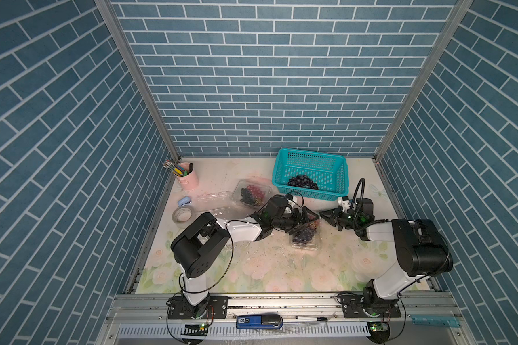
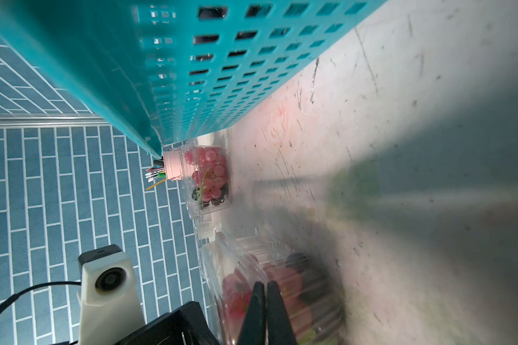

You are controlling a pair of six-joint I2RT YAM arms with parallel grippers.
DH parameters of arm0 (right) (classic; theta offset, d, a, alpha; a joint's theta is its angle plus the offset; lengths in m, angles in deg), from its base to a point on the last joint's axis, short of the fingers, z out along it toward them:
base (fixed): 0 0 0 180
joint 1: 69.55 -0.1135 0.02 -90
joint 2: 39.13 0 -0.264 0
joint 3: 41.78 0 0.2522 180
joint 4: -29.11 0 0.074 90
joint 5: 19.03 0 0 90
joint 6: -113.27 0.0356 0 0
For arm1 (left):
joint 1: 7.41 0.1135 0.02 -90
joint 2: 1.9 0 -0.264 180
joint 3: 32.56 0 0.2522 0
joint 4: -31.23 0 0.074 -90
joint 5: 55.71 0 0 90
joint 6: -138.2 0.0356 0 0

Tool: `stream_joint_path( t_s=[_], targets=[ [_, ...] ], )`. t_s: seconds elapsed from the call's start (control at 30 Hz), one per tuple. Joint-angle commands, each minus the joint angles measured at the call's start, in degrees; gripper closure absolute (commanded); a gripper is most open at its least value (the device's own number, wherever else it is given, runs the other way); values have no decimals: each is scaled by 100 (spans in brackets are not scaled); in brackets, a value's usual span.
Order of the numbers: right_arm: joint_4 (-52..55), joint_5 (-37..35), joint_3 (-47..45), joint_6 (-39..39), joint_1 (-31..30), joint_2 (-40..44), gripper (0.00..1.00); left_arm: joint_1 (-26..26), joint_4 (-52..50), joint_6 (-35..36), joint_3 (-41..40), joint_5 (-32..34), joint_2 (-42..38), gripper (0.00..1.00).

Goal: Pack grapes into containers
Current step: Close the packing box at the center of the board, then adjust the packing box at the center of the board.

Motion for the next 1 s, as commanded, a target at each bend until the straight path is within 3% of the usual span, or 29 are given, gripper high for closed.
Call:
stream_joint_path(
  t_s=[0.0, 0.27, 0.43, 0.6, 0.97],
  targets=[
    [517, -141, 117, -72, -43, 323, 90, 127, -955, 422, 265, 25, -422, 0],
    [1726, -474, 274, -564, -30, 1160, 59, 216, -1879, 890, 12, 283, -1110, 0],
    [2716, -758, 154, -1015, -79, 1847, 41, 438, -1537, 600, -508, 365, -1092, 0],
    [3289, -941, -138, -1220, -419, 2408, 25, 587, -1603, 637, -276, 370, -812, 0],
    [2550, -1100, -1048, -422, -1049, 2894, 21, 561, -1058, 239, 521, -90, 281, 0]
  ],
)
